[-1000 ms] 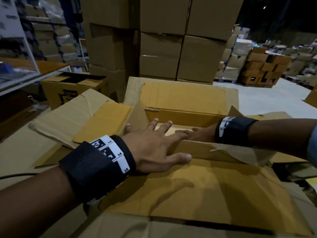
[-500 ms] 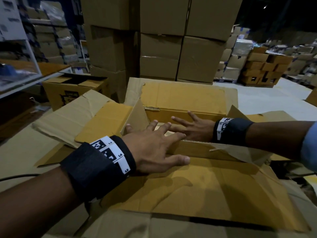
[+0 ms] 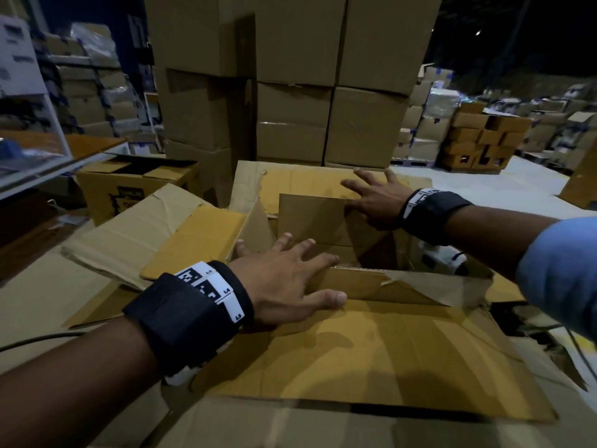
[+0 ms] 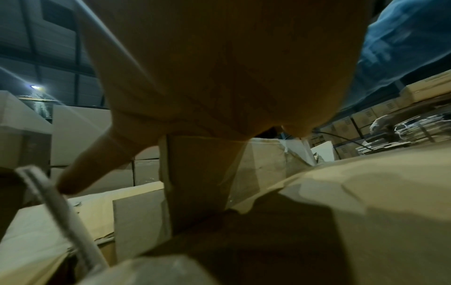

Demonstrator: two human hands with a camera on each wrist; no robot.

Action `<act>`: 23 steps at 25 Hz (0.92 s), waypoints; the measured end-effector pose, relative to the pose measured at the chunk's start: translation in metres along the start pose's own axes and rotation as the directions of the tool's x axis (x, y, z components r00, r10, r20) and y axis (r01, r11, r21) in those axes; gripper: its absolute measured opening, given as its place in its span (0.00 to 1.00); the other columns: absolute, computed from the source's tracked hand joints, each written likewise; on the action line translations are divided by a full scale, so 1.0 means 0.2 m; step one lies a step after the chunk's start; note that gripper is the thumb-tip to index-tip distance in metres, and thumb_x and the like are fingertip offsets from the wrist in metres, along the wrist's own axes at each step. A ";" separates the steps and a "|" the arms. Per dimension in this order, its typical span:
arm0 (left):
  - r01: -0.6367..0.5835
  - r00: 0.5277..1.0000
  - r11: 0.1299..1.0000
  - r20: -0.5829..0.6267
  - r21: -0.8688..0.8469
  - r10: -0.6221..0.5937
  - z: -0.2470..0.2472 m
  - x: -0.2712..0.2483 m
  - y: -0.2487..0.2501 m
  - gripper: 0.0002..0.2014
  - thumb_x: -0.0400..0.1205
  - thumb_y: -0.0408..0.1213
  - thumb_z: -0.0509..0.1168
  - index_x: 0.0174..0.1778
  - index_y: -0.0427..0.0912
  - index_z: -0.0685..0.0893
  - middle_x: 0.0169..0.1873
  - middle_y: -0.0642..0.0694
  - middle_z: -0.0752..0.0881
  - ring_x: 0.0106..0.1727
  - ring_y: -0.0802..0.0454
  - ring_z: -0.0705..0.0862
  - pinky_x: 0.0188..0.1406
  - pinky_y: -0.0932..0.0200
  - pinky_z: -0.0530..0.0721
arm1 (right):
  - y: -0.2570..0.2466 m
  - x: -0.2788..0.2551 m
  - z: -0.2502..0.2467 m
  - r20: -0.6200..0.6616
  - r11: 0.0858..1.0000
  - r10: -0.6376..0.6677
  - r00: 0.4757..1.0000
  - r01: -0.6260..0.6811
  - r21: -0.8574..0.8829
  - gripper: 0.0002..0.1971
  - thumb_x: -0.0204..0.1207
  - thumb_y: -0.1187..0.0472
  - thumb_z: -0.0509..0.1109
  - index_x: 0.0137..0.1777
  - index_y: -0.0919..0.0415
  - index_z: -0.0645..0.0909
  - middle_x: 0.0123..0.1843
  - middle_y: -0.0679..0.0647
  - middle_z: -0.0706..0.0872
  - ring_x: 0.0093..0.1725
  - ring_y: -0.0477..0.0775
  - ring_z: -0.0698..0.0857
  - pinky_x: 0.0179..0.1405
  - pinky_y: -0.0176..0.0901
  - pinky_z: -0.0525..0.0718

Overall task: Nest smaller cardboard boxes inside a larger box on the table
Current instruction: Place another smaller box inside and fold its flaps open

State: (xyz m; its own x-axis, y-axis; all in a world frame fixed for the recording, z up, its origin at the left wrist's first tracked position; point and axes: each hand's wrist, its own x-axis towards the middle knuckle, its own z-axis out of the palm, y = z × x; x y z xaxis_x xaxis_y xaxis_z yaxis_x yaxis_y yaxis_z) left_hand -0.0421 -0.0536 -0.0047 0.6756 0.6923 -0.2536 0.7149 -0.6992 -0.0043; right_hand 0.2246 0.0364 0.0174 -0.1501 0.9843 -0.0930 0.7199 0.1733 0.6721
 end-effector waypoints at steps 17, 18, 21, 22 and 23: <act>0.072 0.995 0.995 -0.073 0.065 -0.067 -0.03 0.02 0.01 0.42 0.73 0.77 0.33 0.85 0.66 0.45 0.88 0.44 0.49 0.87 0.40 0.41 0.80 0.23 0.44 | -0.09 -0.02 0.07 0.218 0.933 0.062 0.974 -0.134 0.333 0.41 0.82 0.45 0.67 0.88 0.48 0.47 0.89 0.47 0.39 0.87 0.64 0.48 0.72 0.82 0.68; 0.088 0.994 0.994 -0.072 0.069 -0.083 -0.03 0.02 0.01 0.42 0.73 0.77 0.33 0.85 0.67 0.44 0.88 0.43 0.49 0.87 0.39 0.41 0.79 0.21 0.45 | -0.09 -0.02 0.07 0.229 0.934 0.065 0.971 -0.141 0.329 0.41 0.82 0.45 0.67 0.88 0.48 0.47 0.89 0.47 0.38 0.87 0.63 0.48 0.71 0.81 0.68; 0.121 0.991 0.990 -0.062 0.069 -0.117 -0.03 0.02 0.01 0.44 0.70 0.79 0.33 0.84 0.68 0.43 0.88 0.43 0.49 0.87 0.35 0.41 0.76 0.17 0.47 | -0.09 -0.03 0.05 0.259 0.931 0.068 0.964 -0.155 0.331 0.40 0.82 0.47 0.67 0.88 0.49 0.48 0.89 0.47 0.37 0.87 0.63 0.47 0.72 0.82 0.67; 0.127 0.991 0.990 -0.055 0.068 -0.124 -0.03 0.02 0.01 0.46 0.68 0.80 0.33 0.84 0.68 0.43 0.88 0.43 0.48 0.87 0.34 0.41 0.75 0.16 0.48 | -0.09 -0.03 0.05 0.265 0.929 0.067 0.962 -0.157 0.336 0.40 0.83 0.47 0.67 0.88 0.49 0.49 0.89 0.48 0.37 0.87 0.64 0.47 0.72 0.82 0.66; 0.132 0.991 0.989 -0.048 0.066 -0.129 -0.03 0.02 0.01 0.47 0.67 0.80 0.32 0.84 0.68 0.43 0.88 0.43 0.48 0.87 0.34 0.41 0.75 0.15 0.48 | -0.09 -0.04 0.04 0.270 0.928 0.066 0.961 -0.159 0.336 0.40 0.82 0.48 0.67 0.88 0.49 0.49 0.89 0.48 0.37 0.87 0.64 0.47 0.72 0.83 0.66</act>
State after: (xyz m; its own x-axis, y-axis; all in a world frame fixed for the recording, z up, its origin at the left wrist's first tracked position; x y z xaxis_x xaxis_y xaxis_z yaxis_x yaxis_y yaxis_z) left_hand -0.0379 -0.0513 0.0007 0.5857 0.7843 -0.2045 0.7843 -0.6121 -0.1014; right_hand 0.2192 0.0257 -0.0001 0.0865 0.9661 -0.2430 0.9198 0.0162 0.3920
